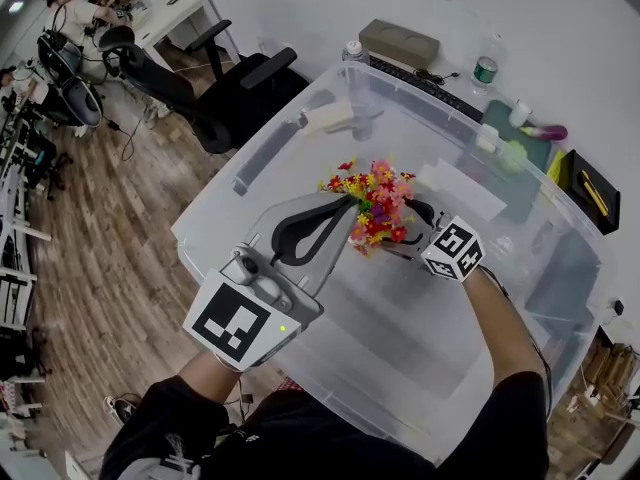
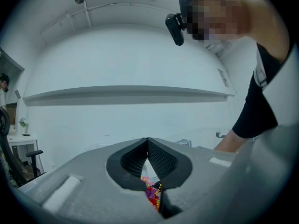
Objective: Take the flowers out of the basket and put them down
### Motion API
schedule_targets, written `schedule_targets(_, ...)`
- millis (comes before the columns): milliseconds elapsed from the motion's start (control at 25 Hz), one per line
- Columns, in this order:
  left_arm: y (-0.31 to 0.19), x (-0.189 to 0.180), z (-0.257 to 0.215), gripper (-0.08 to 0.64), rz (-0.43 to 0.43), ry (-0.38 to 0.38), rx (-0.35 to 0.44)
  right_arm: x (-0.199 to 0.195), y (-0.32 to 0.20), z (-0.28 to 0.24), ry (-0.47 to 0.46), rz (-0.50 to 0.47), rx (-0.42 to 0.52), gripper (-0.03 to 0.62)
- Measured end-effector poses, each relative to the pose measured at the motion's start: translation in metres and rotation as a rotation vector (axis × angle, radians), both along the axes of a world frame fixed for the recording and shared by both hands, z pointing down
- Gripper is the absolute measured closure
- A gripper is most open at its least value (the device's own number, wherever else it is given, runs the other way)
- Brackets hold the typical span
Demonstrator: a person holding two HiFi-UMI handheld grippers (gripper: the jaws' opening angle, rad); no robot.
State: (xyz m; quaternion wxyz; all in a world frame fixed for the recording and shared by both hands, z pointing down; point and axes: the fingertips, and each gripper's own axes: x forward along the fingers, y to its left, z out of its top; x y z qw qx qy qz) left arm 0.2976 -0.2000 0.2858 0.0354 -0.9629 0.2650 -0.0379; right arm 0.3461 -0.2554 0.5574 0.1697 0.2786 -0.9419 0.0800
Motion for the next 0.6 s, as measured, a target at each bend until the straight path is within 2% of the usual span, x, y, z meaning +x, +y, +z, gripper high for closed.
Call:
schedule_targets(280, -0.003, 0.002, 0.004, 0.554, 0.006, -0.006, -0.029, -0.01, -0.005, 0.017, 0.025, -0.081, -0.025, 0.135)
schedule_targets(600, -0.002, 0.002, 0.003, 0.554, 0.008, -0.012, -0.026, -0.017, -0.013, 0.028, 0.007, -0.115, -0.051, 0.133)
